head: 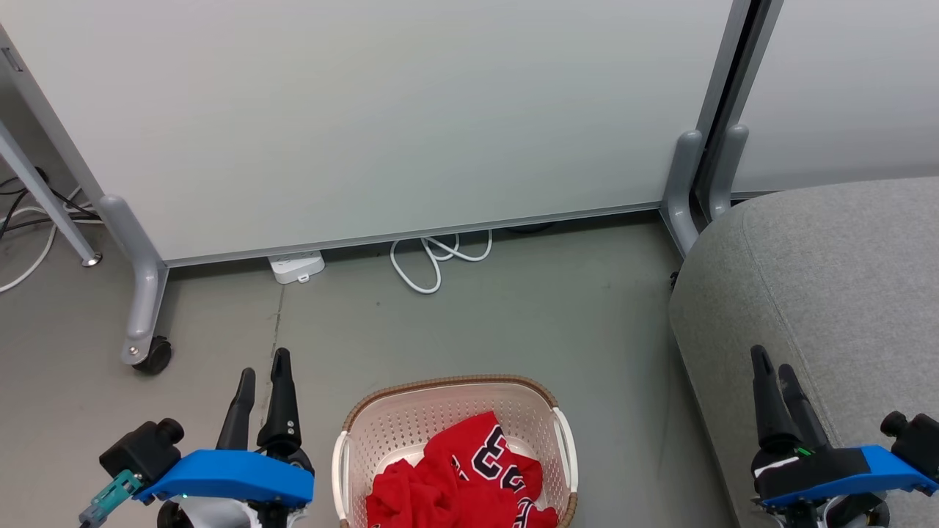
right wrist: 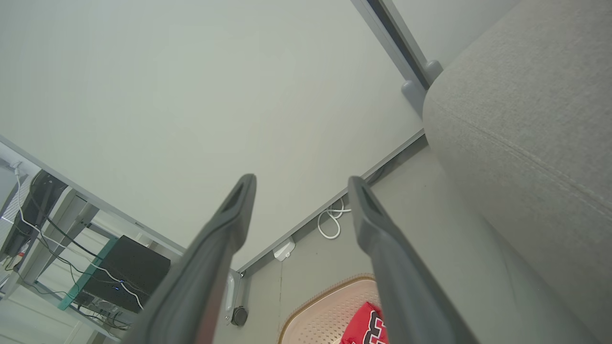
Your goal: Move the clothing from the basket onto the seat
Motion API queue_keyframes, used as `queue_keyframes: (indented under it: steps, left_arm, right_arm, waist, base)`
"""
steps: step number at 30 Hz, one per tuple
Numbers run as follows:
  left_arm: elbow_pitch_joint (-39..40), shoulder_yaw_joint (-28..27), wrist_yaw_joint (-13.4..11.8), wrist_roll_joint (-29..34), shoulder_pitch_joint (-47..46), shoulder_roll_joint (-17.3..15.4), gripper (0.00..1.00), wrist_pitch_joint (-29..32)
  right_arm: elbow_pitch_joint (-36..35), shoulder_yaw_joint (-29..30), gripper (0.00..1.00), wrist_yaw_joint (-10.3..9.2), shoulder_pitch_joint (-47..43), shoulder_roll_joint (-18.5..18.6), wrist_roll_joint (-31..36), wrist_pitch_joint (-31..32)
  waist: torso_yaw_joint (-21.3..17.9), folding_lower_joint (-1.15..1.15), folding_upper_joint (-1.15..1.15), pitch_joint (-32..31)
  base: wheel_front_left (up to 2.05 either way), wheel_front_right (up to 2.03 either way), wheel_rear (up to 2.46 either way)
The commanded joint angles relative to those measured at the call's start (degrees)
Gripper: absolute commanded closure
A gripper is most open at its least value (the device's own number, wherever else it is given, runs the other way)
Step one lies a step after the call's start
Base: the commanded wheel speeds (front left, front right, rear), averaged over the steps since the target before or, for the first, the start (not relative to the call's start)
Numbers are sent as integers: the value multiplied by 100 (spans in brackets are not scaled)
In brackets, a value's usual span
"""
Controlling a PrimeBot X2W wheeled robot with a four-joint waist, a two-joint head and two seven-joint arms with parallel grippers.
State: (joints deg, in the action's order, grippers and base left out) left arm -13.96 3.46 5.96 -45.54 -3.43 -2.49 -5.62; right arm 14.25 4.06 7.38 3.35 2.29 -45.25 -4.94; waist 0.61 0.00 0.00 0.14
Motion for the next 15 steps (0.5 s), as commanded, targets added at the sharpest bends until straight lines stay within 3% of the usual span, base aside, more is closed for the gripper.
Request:
queue_keyframes:
  steps: [1,15]
  left_arm:
    - [58,39,27,159,-125,-41,0,-47]
    - [-27,193,48,1077,-137,-43,0,-275]
  right_arm:
    - [-80,2,0,9,69,47,155,-45]
    - [-151,-20,0,11,6,55,1092,-175]
  waist:
    - [1,0,0,-1]
    - [14,0,0,-15]
  base:
    - [0,0,0]
    - [0,0,0]
